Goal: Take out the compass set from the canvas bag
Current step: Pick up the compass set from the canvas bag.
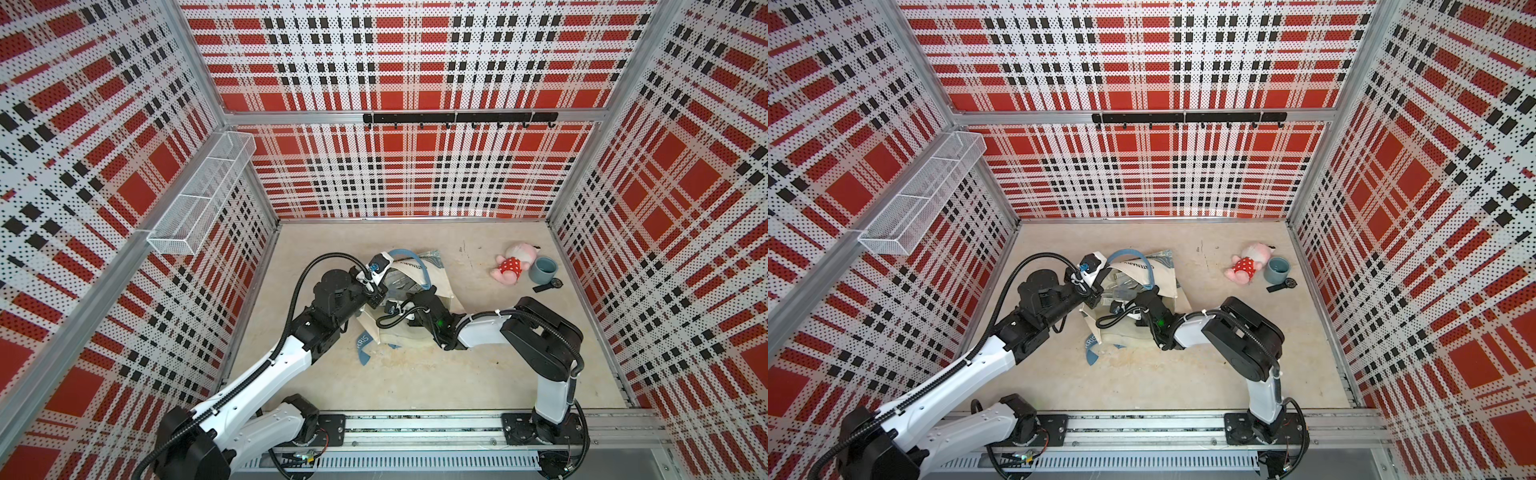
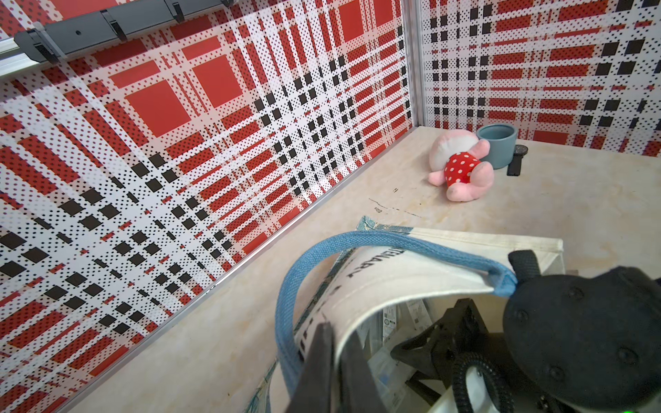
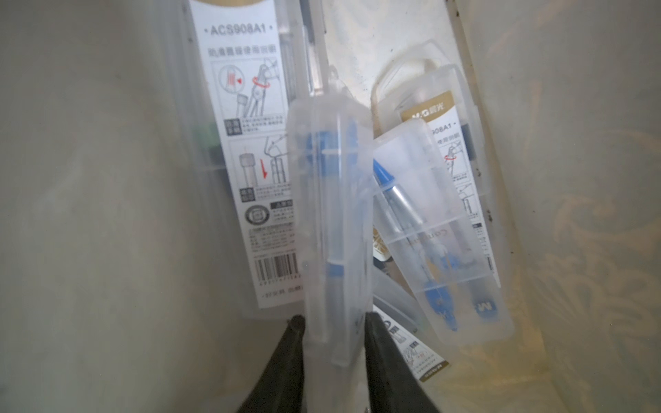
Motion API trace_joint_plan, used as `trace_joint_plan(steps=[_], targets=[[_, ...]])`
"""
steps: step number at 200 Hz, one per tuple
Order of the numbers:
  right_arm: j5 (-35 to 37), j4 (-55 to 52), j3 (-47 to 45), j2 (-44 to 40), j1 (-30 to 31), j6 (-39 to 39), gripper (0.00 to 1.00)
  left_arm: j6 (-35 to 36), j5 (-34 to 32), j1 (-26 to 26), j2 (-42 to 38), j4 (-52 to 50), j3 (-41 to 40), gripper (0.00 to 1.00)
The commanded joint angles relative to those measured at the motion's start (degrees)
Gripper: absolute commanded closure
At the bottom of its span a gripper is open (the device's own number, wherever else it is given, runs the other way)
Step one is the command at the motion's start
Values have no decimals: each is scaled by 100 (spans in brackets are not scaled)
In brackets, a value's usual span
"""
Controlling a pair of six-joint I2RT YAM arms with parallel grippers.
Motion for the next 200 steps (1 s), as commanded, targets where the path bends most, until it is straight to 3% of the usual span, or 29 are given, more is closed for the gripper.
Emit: trace_joint_plan(steps=[1, 127, 200], targets=[[-16, -5, 72, 106, -62, -41, 72, 46, 168, -48, -236, 845, 132, 100], [-280, 199, 342, 470, -60, 192, 80, 46, 116, -48, -227, 829, 113, 100], [-364, -475, 195, -177, 130, 506, 85, 48, -334, -121, -141, 741, 250, 100]])
